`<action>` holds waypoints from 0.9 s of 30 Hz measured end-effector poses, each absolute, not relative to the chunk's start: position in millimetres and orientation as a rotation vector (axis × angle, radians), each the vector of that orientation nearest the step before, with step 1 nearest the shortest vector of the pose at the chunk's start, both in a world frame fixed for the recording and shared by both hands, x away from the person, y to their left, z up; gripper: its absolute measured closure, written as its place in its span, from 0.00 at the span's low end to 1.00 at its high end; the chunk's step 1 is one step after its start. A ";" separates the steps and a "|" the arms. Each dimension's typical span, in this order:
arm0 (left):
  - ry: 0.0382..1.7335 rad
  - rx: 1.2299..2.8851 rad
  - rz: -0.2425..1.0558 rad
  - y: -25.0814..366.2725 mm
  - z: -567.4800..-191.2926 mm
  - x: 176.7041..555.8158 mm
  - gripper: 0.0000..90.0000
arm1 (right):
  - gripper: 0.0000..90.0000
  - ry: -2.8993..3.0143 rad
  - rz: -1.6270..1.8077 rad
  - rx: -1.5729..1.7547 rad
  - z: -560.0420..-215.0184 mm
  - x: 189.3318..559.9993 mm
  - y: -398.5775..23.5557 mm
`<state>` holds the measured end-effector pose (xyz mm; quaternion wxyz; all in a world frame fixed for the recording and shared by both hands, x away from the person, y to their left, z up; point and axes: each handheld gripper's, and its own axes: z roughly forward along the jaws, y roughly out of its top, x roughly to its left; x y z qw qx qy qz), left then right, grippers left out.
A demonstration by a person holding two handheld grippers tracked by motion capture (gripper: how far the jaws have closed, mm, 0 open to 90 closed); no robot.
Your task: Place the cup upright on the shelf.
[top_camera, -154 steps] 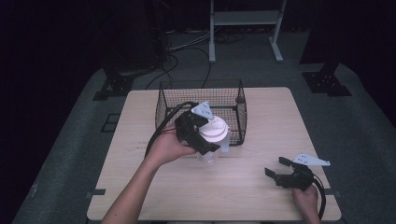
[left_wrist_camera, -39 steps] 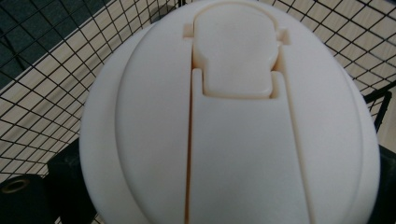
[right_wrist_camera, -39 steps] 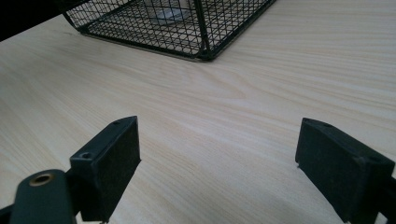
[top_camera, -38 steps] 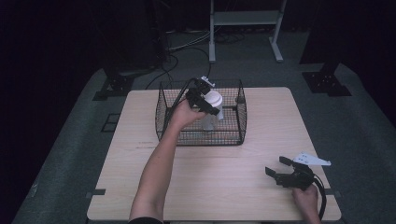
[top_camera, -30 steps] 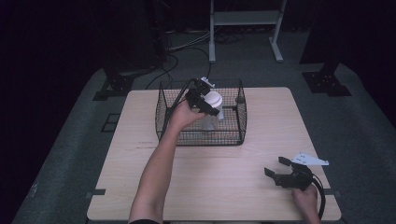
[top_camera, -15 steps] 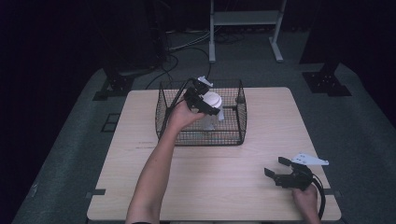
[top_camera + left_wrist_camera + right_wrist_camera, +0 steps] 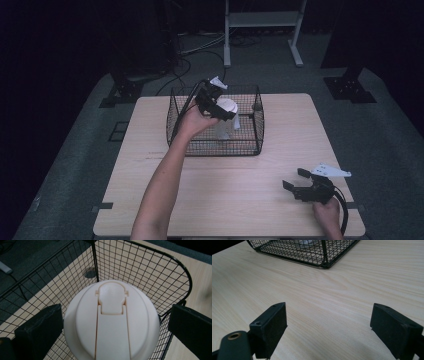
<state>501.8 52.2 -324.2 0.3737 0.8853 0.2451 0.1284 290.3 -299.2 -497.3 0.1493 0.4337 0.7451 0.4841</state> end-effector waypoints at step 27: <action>0.583 2.230 0.390 79.7 -296.3 458.7 0.00 | 0.14 2.141 1.387 1.245 -497.4 289.1 -299.2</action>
